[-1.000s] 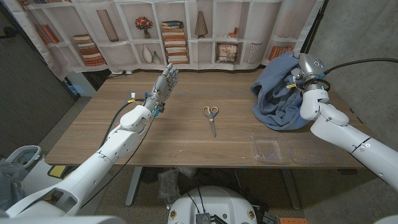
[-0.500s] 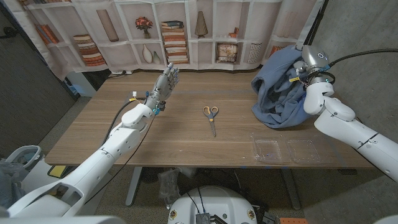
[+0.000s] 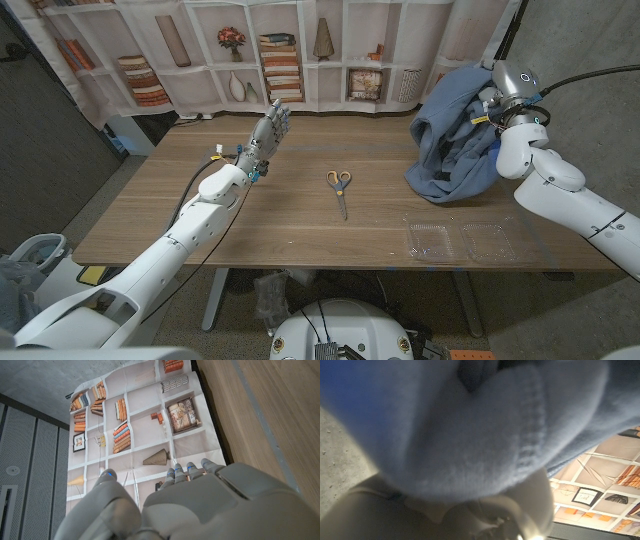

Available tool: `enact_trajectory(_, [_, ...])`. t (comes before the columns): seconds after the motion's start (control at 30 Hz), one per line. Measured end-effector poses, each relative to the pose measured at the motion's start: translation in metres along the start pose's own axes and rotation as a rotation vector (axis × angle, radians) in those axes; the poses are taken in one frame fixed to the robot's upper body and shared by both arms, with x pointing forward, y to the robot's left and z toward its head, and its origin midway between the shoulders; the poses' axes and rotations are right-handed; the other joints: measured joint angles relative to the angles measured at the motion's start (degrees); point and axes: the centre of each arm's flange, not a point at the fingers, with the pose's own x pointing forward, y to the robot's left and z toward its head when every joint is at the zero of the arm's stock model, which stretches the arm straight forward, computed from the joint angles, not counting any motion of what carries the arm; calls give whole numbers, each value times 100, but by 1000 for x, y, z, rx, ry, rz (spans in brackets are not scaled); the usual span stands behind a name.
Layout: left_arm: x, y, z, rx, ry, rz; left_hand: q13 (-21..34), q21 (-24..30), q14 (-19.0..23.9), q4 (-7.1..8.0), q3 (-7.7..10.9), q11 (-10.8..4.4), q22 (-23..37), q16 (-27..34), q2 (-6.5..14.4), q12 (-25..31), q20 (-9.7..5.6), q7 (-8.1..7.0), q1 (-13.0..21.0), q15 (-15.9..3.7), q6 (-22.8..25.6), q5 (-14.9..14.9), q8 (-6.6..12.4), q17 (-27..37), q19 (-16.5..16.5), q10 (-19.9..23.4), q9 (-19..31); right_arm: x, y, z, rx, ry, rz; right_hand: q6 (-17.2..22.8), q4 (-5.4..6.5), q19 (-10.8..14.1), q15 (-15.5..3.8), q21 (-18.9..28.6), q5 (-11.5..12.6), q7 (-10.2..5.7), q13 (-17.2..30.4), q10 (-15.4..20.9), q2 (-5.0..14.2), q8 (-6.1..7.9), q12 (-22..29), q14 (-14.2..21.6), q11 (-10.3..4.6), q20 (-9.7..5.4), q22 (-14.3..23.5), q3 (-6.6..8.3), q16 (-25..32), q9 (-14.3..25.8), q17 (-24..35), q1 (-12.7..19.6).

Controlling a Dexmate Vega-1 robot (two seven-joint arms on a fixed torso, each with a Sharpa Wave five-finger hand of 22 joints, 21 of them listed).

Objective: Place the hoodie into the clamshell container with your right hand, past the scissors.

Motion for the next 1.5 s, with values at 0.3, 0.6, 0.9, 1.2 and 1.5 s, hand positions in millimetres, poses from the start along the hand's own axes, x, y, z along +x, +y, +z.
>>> enact_trajectory(0.3, [4,-2,-2,-4,4,-7,0,0,0,0,0,0,0,0,23,0,0,0,23,0,0,0,0,0,0,0,0,1,-14,8,-22,-22,-16,-1,0,0,0,46,-5,-1,12,21,0,-1,-34,0,18,0,-43,0,-16,0,0,0])
enact_trajectory(0.6, [6,-3,-6,-9,10,-10,0,0,0,0,0,0,0,0,23,0,0,0,23,0,0,0,0,0,0,0,0,2,-26,18,-43,-43,-30,-2,0,0,0,69,0,-2,18,46,0,-4,-66,0,20,0,-66,0,-21,-4,0,0])
enact_trajectory(0.9, [7,-3,-8,-15,10,-12,0,0,0,17,-17,0,0,0,23,0,0,0,23,0,0,0,0,0,0,0,0,4,-37,30,-57,-65,-43,-2,-48,0,0,89,0,-1,45,54,0,-17,-90,0,12,0,-98,48,-25,-5,-3,0])
enact_trajectory(1.2, [7,-2,-10,-19,10,-13,0,0,0,17,-16,0,0,0,23,0,0,0,23,0,0,0,0,0,0,0,0,4,-43,42,-67,-93,-48,-1,-56,-25,-13,89,-5,-1,61,53,0,0,-133,-13,9,-23,-108,57,-65,-5,-4,0])
enact_trajectory(1.5, [7,-2,-11,-23,8,-14,0,0,0,-2,-35,0,0,0,23,0,0,0,23,0,0,0,0,0,0,0,0,6,-52,53,-55,-110,-67,21,-65,-25,-12,123,-10,21,61,94,0,0,-188,-12,27,-22,-138,65,-66,-8,-1,0])
